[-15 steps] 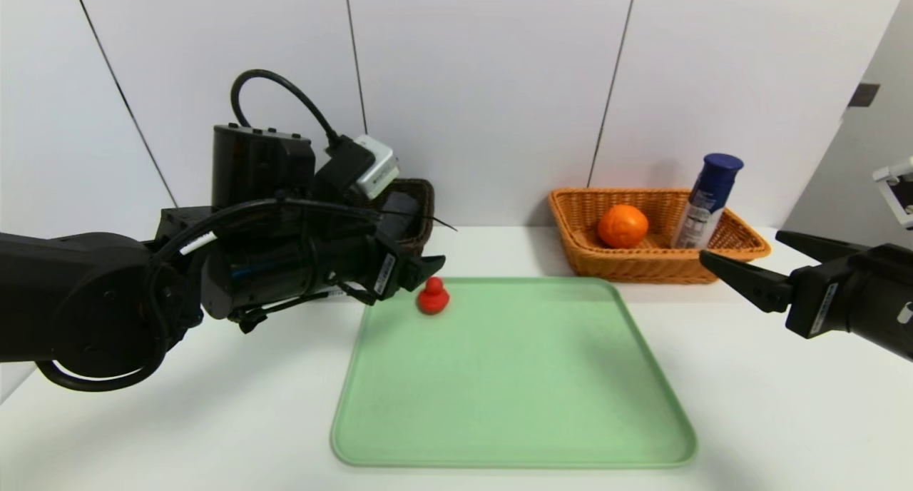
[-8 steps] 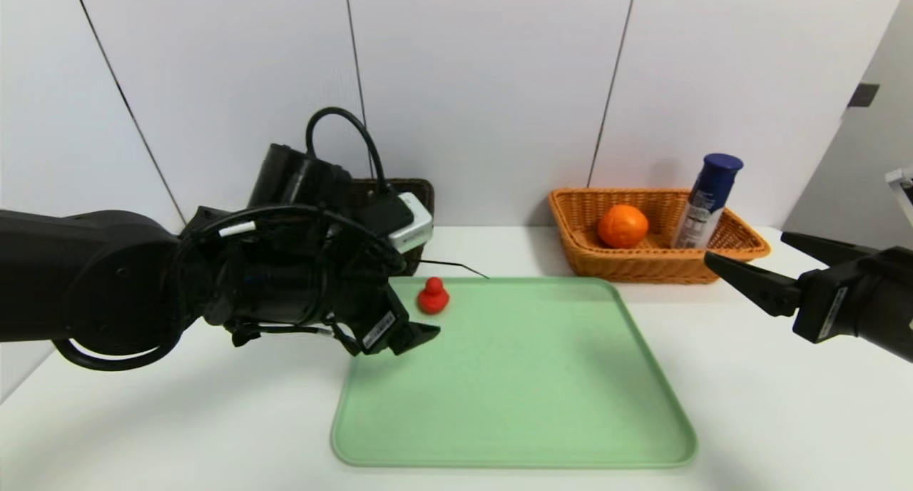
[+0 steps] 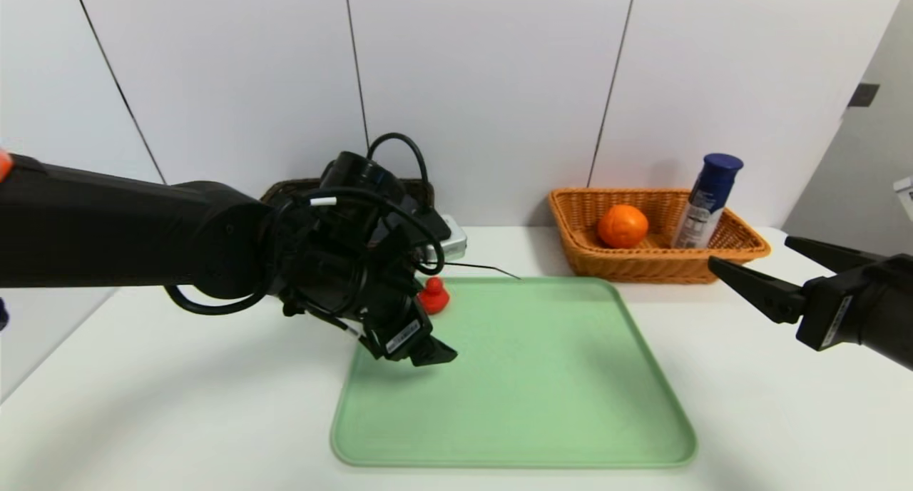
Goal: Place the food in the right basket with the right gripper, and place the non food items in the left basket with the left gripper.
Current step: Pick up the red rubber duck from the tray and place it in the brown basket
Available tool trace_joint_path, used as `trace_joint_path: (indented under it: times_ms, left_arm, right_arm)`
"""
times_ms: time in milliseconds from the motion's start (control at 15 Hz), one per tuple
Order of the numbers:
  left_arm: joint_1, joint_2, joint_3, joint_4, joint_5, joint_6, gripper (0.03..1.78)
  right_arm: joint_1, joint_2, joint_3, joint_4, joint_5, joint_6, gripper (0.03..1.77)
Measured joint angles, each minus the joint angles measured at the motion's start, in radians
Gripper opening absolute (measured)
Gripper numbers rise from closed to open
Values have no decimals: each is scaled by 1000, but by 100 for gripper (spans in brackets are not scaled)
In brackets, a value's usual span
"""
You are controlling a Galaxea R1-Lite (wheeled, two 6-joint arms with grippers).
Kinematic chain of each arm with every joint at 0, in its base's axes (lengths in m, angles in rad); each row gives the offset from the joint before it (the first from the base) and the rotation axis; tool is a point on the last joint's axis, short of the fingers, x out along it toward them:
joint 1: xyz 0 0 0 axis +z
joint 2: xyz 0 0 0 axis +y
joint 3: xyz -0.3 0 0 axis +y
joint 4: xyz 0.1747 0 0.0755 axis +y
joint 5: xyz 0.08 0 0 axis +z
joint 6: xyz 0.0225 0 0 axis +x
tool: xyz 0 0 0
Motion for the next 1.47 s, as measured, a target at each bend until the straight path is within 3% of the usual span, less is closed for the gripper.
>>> trace_joint_path:
  times_ms: [667,1000,1467]
  left_arm:
    - [74,141,-119,0,0,-11,169]
    - [93,152,-165,-13,-7,-163,169]
    - [93,173,-179,-53,-7,-234,169]
  right_arm:
    - [7,0,17,-2,2,0,171]
    - [14,0,23,-2,2,-2,171]
    - [22,7,21,-2,3,-3,171]
